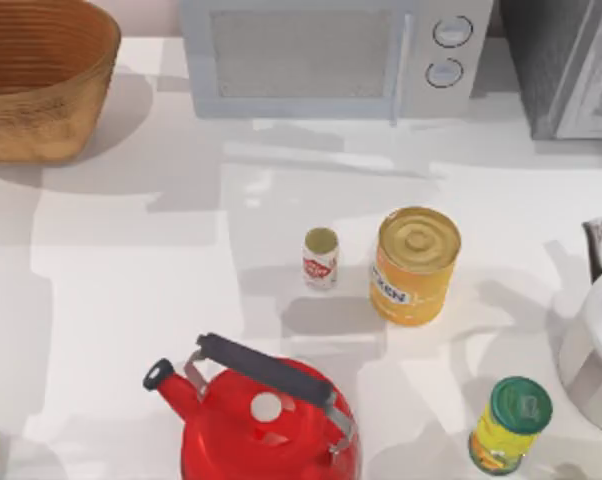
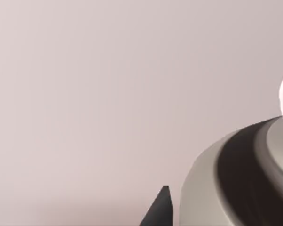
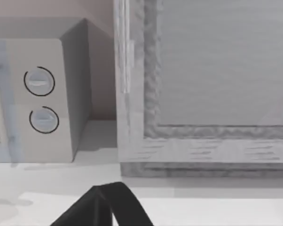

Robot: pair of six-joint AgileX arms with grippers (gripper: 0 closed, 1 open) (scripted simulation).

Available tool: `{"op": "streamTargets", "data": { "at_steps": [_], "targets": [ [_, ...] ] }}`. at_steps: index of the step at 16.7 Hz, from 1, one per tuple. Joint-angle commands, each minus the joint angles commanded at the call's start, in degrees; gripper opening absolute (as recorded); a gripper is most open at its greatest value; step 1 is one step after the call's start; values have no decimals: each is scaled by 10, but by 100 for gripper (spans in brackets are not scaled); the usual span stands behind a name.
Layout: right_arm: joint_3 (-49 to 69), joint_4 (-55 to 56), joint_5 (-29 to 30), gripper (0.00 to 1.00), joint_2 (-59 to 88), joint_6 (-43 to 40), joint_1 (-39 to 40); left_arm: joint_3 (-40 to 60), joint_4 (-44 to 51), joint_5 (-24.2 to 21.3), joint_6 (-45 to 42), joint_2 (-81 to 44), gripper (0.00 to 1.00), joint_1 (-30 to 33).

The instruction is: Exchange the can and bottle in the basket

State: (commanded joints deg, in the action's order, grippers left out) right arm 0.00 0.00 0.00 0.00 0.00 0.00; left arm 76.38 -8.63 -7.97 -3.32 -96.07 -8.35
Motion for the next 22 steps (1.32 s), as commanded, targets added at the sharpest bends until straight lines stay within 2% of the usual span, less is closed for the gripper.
{"op": "streamTargets", "data": {
  "at_steps": [2, 8, 14, 19, 22],
  "targets": [
    [0, 0, 0, 100, 0, 0, 0, 22, 23, -2, 5, -3, 0, 20],
    [0, 0, 0, 100, 0, 0, 0, 24, 22, -2, 5, -5, 0, 21],
    [0, 0, 0, 100, 0, 0, 0, 53, -43, 3, 7, -106, 0, 29],
    [0, 0, 0, 100, 0, 0, 0, 59, -54, 4, 8, -117, 0, 31],
    [0, 0, 0, 100, 0, 0, 0, 59, -54, 4, 8, -117, 23, 31]
  ]
}}
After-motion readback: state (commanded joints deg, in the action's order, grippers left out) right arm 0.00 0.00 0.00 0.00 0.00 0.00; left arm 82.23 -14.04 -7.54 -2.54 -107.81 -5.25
